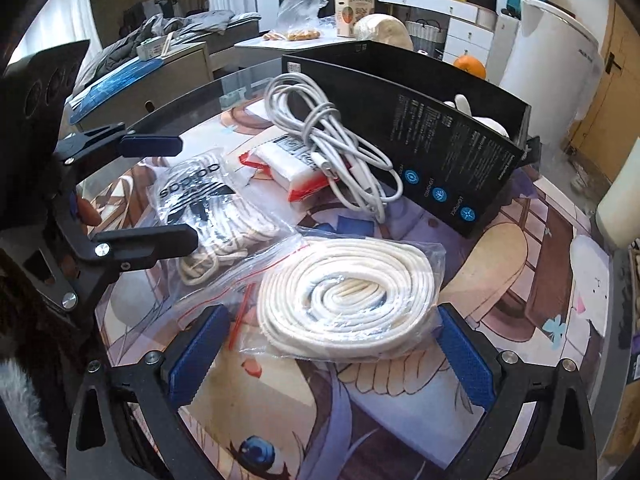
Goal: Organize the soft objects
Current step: 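Move both open tools toward the bagged rope and adidas lace bag, then grasp the bagged rope coil with the right tool while the left tool grasps the adidas bag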
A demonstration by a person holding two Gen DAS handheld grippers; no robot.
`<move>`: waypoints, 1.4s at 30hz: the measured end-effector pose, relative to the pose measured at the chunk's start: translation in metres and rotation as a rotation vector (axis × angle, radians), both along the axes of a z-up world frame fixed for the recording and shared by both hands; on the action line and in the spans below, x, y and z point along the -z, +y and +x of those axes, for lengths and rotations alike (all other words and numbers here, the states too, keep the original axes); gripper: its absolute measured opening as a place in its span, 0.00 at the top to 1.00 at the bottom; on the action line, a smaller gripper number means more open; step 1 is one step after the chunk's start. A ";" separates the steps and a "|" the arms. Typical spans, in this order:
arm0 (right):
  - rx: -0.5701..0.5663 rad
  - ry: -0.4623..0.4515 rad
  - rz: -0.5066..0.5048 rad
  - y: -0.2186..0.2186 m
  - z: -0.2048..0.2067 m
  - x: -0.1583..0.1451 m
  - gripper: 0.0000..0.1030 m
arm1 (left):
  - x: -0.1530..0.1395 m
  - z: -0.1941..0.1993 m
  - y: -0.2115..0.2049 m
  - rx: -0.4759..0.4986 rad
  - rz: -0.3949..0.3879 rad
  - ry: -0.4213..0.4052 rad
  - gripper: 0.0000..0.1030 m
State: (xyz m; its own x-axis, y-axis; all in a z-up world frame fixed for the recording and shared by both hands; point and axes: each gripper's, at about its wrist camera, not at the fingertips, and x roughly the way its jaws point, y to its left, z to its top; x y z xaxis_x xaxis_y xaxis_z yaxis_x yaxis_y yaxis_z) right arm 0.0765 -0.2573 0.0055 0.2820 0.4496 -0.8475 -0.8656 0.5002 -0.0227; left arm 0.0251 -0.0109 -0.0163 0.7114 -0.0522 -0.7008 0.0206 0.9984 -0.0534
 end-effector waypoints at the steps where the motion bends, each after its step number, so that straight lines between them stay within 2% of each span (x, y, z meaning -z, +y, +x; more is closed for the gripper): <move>1: 0.005 0.003 0.000 0.001 0.001 0.001 0.01 | 0.000 0.001 0.001 -0.005 -0.002 0.001 0.00; 10: 0.067 0.006 0.001 -0.011 0.019 0.001 0.01 | 0.002 0.002 0.013 -0.052 -0.007 0.006 0.00; 17: 0.114 -0.009 -0.017 -0.037 0.032 0.000 0.01 | 0.003 0.001 0.019 -0.071 -0.006 0.008 0.00; 24: 0.199 -0.018 -0.039 -0.072 0.045 -0.003 0.01 | 0.003 0.001 0.021 -0.073 -0.008 0.008 0.00; 29: 0.288 0.013 -0.040 -0.090 0.061 -0.002 0.01 | 0.004 0.000 0.022 -0.072 -0.006 0.006 0.00; 36: 0.232 0.035 0.034 -0.078 0.052 -0.013 0.01 | 0.002 -0.001 0.018 -0.026 -0.037 0.001 0.00; 42: 0.237 0.086 0.060 -0.037 0.051 -0.008 0.01 | 0.003 -0.002 0.009 0.005 -0.010 0.011 0.00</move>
State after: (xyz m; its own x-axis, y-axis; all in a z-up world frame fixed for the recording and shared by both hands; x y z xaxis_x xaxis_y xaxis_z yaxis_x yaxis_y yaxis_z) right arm 0.1271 -0.2948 0.0134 0.3139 0.4294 -0.8468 -0.7215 0.6876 0.0812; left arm 0.0234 -0.0019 -0.0193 0.7035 -0.0625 -0.7079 0.0248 0.9977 -0.0635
